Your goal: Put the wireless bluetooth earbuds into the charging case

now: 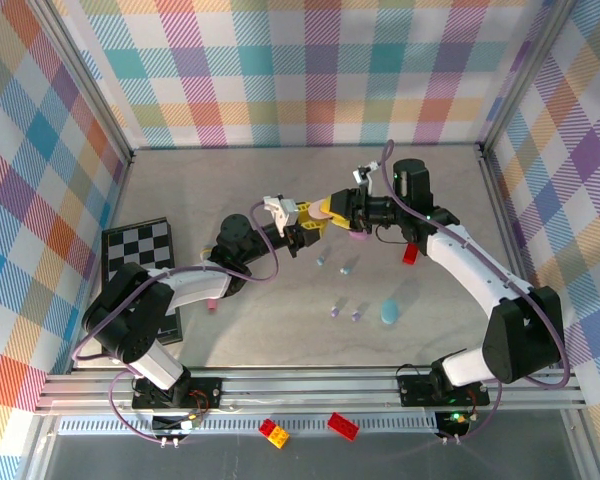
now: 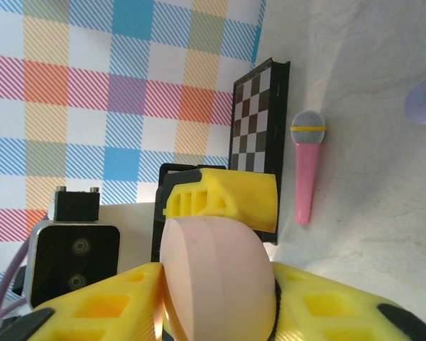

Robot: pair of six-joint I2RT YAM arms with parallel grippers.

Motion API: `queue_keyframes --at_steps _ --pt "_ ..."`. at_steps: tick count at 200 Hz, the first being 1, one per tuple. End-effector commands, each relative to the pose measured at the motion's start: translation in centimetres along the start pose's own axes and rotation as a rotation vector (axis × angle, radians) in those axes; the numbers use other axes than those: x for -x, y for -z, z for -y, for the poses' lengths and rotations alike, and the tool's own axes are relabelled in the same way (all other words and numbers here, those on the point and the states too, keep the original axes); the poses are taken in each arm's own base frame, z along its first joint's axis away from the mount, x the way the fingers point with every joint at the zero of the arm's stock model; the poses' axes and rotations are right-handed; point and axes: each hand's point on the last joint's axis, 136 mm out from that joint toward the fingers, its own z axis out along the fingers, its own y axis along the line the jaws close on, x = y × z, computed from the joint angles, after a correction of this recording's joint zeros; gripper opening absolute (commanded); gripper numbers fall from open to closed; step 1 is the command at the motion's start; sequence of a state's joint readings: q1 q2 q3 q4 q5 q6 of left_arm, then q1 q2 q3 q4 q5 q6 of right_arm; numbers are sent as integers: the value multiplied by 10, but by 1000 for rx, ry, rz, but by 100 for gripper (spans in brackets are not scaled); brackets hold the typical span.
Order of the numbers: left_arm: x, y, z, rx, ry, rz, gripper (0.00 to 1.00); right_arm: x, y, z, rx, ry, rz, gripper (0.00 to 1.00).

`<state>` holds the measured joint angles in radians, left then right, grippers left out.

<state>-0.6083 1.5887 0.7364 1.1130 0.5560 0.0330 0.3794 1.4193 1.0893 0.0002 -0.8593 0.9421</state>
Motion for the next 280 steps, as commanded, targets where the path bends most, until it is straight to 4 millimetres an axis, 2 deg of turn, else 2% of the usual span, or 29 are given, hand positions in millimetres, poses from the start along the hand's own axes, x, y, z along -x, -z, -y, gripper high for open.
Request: queue_keyframes --at_steps 1,14,45,68,92,109,131,138,162,194,224,252,280 --pt "14 1 17 -64 -16 43 31 1 -2 -9 56 38 -4 31" --pt "13 1 17 -64 -15 39 34 2 -2 -8 53 41 8 26" --pt "8 4 15 -42 -35 11 63 9 16 10 -34 86 125 20" --pt "-3 11 14 -16 -52 -51 80 15 42 48 -162 59 249 18" --pt "-21 21 18 -17 -79 -151 90 11 71 101 -298 -25 360 17" --pt "-32 27 18 -2 -79 -224 93 6 91 139 -388 -97 430 17" --pt "-44 35 14 29 -49 -347 97 -3 110 179 -488 -152 483 17" --pt "-49 38 13 40 -35 -389 100 -7 113 190 -526 -159 485 17" --pt "-61 49 11 75 -11 -486 100 -15 114 220 -603 -187 469 17" --pt "-69 61 -5 198 17 -558 100 -20 107 248 -634 -231 443 17" --pt "-74 80 -43 428 41 -679 100 -22 105 265 -662 -250 432 17" --pt "-79 92 -66 482 156 -742 100 -27 107 283 -717 -262 414 18" --pt "-85 100 -80 537 198 -805 100 -31 110 291 -752 -267 411 27"
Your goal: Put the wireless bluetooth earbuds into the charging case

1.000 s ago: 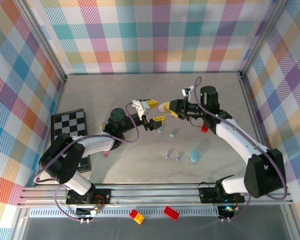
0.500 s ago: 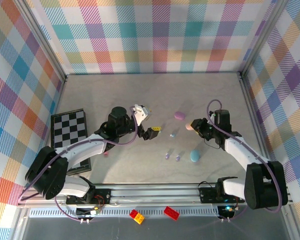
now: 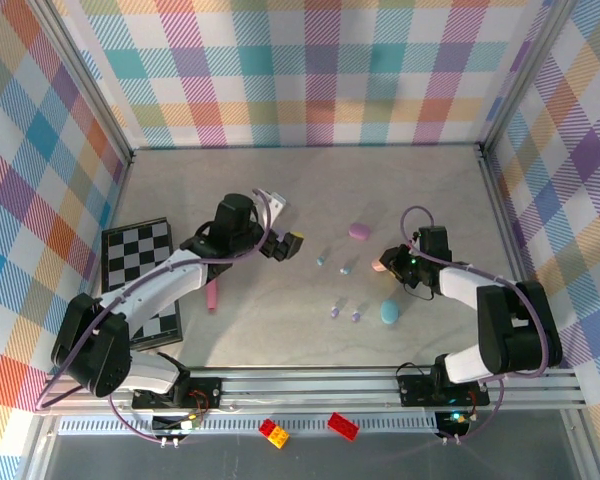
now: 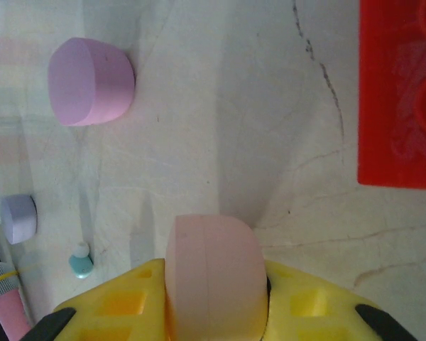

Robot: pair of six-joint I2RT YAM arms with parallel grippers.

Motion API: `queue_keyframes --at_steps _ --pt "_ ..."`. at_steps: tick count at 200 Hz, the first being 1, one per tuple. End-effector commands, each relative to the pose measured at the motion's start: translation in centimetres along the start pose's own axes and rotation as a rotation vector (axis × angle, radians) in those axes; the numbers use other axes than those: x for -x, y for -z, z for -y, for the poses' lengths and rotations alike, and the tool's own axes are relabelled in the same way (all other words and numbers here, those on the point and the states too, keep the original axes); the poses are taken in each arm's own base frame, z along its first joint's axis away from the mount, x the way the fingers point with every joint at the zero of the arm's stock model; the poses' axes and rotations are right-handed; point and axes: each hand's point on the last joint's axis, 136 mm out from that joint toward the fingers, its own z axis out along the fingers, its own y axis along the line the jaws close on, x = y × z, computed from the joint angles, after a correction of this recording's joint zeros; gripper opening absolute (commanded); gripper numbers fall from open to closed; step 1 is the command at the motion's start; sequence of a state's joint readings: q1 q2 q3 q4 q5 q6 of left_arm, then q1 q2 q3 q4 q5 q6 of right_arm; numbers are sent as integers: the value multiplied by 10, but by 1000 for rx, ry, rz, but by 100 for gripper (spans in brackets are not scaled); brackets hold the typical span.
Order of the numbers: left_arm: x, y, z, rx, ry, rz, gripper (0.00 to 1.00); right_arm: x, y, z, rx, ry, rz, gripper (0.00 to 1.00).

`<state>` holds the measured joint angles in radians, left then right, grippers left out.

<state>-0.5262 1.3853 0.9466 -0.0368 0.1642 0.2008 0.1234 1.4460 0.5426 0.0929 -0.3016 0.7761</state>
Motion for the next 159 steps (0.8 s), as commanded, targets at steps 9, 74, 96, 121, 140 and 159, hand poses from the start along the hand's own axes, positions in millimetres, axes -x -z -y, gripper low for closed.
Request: queue_keyframes --at_steps 9,74,96,121,140,159 --pt "-27 -5 -20 79 57 -152 100 4 0 16 -65 23 30 32" --pt "-53 -27 -48 150 -46 -385 100 20 50 3 -135 160 146 61" --pt "-69 -39 -60 165 -75 -504 100 22 65 -6 -138 210 159 62" --pt "-86 -50 -69 163 -98 -627 100 22 74 -16 -119 240 163 63" --pt "-95 -61 -74 152 -109 -693 100 21 75 -20 -98 241 163 63" --pt "-99 -71 -76 140 -123 -722 100 21 74 -22 -88 236 159 63"
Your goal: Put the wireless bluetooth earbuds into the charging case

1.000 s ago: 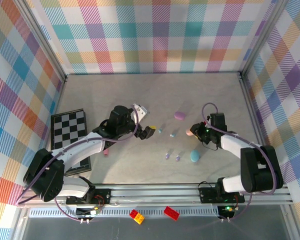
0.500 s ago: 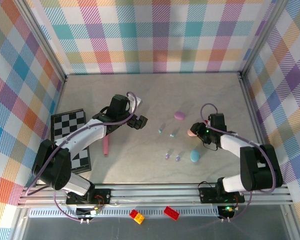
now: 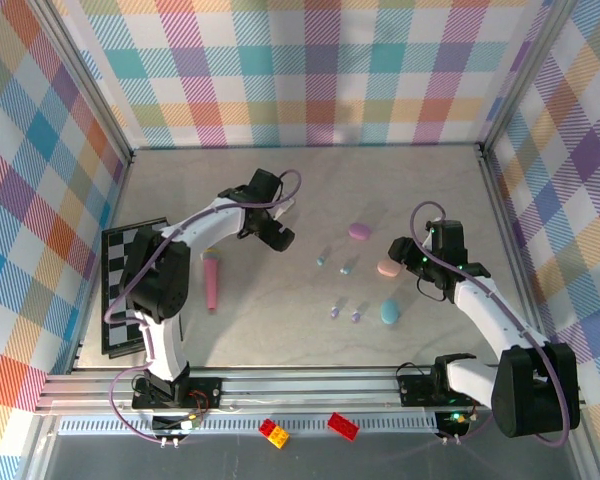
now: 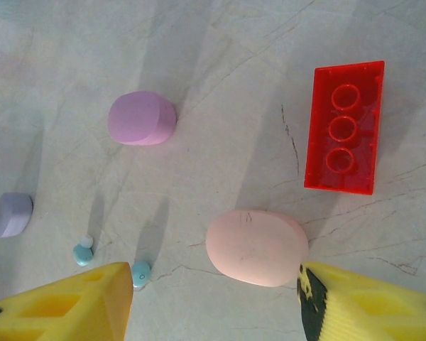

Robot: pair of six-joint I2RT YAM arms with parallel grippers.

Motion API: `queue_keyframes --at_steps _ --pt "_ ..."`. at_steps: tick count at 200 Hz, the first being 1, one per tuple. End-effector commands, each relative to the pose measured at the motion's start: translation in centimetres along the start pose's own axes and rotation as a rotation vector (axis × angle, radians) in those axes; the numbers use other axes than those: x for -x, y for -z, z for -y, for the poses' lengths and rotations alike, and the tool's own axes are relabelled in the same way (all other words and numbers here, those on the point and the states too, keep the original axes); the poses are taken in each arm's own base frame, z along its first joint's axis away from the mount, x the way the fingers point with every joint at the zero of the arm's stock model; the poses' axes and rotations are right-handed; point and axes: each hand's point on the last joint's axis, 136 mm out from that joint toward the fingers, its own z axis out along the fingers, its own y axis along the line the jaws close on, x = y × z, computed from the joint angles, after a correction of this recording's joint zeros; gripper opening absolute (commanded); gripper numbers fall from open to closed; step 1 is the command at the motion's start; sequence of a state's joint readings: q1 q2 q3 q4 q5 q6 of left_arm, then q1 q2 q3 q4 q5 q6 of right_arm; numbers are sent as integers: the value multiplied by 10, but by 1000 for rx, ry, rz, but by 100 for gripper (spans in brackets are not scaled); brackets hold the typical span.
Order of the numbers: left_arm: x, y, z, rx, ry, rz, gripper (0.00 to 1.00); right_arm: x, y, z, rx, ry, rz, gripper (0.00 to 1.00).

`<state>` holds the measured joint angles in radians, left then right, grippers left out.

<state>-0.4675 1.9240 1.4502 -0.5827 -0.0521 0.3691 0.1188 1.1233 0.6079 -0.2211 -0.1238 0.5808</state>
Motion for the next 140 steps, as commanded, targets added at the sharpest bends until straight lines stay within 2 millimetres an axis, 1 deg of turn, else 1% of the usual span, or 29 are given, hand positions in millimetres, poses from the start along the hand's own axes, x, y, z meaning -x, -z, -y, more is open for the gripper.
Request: queue_keyframes --at_steps 1,20,38,50,62,88,104,124,127,134,140 --pt "-15 -5 -4 -4 -48 -108 100 0 4 -3 6 22 -12 63" --pt "-15 -13 1 -34 -76 -127 100 -1 3 -2 2 22 -17 63" --pt "-19 -23 6 -64 -97 -165 100 1 2 -2 -1 21 -15 63" --pt "-22 -29 5 -66 -103 -187 99 2 2 -3 0 20 -14 63" --pt "-24 -35 6 -72 -108 -202 88 2 1 -4 6 20 -17 63" --pt "-23 -40 10 -97 -116 -196 76 2 -1 -5 14 10 -22 63" --pt "-23 -41 11 -101 -118 -192 59 1 0 -5 14 6 -21 63" --pt "-23 -40 11 -102 -119 -187 56 2 2 -6 16 8 -16 62" --pt "-22 -39 12 -104 -118 -184 53 2 2 -6 16 9 -17 62" --pt "-20 -37 13 -105 -116 -172 51 2 3 -7 16 10 -18 62" --pt "-19 -36 14 -114 -113 -159 46 2 5 -9 22 11 -16 62"
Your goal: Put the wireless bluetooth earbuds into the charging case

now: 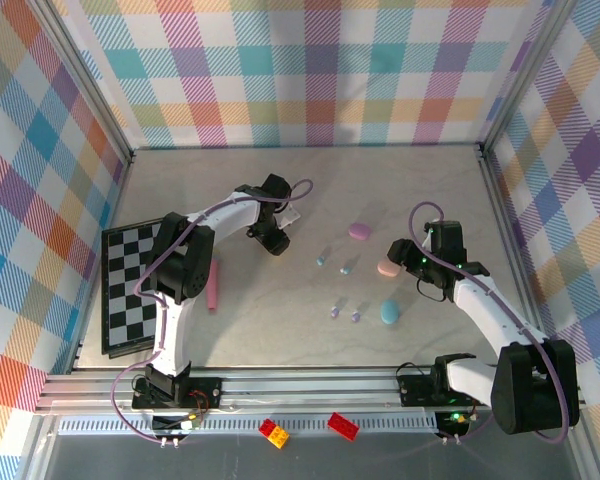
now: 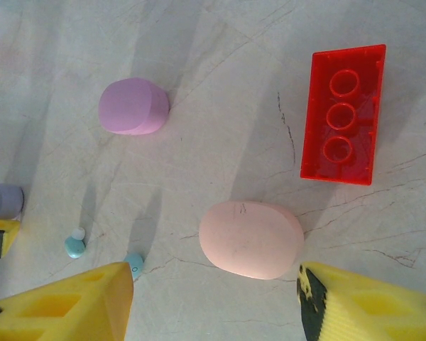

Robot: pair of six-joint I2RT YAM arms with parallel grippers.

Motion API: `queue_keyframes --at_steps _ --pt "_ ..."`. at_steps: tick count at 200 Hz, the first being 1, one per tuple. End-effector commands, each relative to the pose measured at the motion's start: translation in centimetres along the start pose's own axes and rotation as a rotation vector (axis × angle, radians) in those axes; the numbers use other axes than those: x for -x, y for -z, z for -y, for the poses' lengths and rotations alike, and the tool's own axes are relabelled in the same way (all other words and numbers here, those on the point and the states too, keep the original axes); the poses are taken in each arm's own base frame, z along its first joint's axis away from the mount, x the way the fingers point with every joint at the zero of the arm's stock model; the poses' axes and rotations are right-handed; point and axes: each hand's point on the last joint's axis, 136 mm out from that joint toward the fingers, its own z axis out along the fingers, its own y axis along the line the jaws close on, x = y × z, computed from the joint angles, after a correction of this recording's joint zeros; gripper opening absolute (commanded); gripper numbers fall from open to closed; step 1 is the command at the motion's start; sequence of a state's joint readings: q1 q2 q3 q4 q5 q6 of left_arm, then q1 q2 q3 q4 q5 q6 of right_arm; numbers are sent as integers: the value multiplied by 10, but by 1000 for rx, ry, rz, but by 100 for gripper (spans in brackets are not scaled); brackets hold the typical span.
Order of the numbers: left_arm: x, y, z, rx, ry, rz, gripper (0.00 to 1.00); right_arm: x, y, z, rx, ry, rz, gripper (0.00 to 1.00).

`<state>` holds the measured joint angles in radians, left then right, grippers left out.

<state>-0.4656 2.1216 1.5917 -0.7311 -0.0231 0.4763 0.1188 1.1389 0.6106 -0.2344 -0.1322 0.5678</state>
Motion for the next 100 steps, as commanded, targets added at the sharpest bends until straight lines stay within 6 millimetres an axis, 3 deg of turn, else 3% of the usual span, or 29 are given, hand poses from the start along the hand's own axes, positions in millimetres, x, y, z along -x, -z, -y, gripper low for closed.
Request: queue_keyframes --at_steps 1,59,100 --pt "3 11 3 -26 -3 32 46 7 8 -11 30 6 10 62" --pt "18 44 15 -27 4 184 44 0 17 -51 172 56 -46 63" --pt "32 80 53 -59 -82 322 44 -13 18 -92 324 71 -141 63"
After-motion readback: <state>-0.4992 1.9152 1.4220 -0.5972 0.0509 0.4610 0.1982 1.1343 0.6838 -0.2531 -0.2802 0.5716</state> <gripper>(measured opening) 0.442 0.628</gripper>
